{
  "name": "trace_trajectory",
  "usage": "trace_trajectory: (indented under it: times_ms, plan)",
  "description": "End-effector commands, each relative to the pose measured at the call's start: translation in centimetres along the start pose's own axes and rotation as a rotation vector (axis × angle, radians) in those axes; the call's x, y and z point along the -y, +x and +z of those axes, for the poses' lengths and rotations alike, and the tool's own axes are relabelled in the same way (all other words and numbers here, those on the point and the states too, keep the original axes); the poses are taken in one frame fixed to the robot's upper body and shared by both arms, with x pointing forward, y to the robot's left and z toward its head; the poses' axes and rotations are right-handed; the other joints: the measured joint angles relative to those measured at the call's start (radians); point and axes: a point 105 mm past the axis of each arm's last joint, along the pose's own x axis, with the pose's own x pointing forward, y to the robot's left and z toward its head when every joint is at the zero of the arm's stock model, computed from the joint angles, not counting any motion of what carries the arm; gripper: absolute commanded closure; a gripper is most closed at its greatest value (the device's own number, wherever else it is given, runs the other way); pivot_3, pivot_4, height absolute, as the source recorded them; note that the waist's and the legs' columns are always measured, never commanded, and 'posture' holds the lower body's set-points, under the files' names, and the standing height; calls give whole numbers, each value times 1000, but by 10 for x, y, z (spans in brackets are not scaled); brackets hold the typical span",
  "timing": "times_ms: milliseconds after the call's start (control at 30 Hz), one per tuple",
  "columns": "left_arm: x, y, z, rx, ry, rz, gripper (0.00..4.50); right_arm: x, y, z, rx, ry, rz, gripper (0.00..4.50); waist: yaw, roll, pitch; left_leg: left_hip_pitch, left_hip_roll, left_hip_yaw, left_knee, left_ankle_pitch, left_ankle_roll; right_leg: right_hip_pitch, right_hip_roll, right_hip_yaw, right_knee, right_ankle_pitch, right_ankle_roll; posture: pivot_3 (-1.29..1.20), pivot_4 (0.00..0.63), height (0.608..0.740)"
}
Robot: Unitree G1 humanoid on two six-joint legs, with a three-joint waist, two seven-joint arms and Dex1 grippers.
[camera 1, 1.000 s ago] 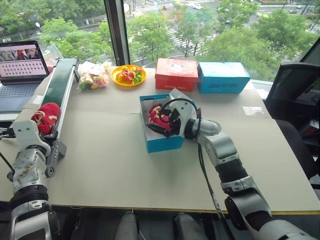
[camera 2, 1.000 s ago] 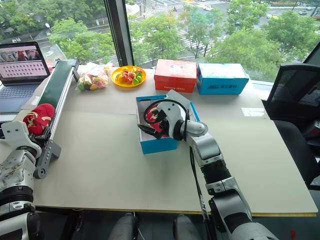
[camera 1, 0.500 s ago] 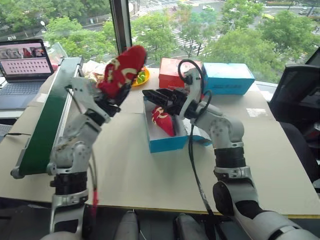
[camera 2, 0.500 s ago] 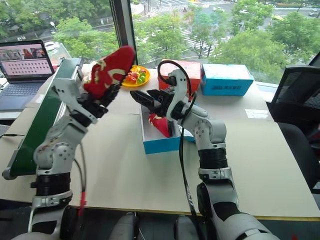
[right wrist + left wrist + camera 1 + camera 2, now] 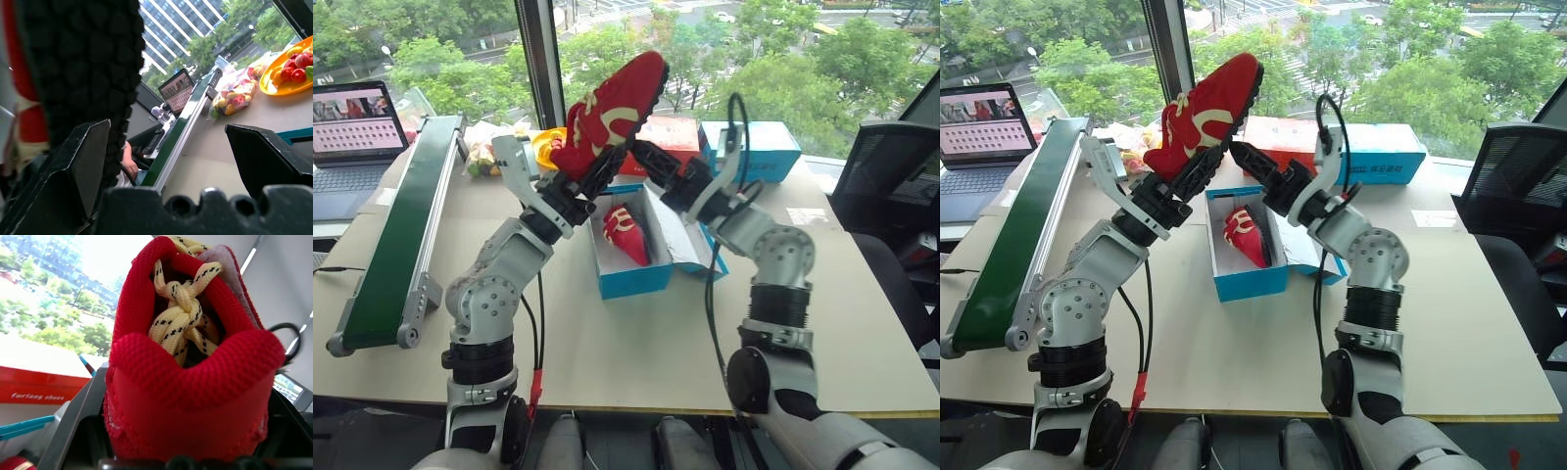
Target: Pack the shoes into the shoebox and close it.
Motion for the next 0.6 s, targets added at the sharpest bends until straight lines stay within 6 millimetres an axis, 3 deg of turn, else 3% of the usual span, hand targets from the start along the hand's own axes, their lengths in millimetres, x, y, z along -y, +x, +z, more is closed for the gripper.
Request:
trace_trajectory:
  times_ms: [33, 133, 300, 600]
  plan:
    - [-1, 0, 19, 59, 55, -8, 1957, 2, -17, 3, -24, -46, 2, 0, -2, 0, 0, 0, 0, 0, 0, 0, 0, 0, 0, 0, -1, 0, 0, 0, 150, 739]
    - [-2, 0, 13, 27, 93, -15, 1957, -4, -19, 12, -8, -62, 21, 0, -8, 1, 0, -1, 0, 0, 0, 0, 0, -1, 0, 1, 0, 0, 0, 0, 150, 739]
    - [21, 9, 4, 14, 61, -97, 1957, -20, -9, 23, 38, -75, 69, 0, -9, 1, 0, -1, 0, 0, -1, 0, 0, -1, 0, 1, 0, 0, 0, 0, 150, 739]
    - [48, 18, -9, -22, 53, -176, 1957, -69, 10, 56, 163, -25, 237, 0, -6, 1, 0, -1, 0, 0, 0, 0, 0, -1, 0, 1, 0, 0, 0, 0, 150, 739]
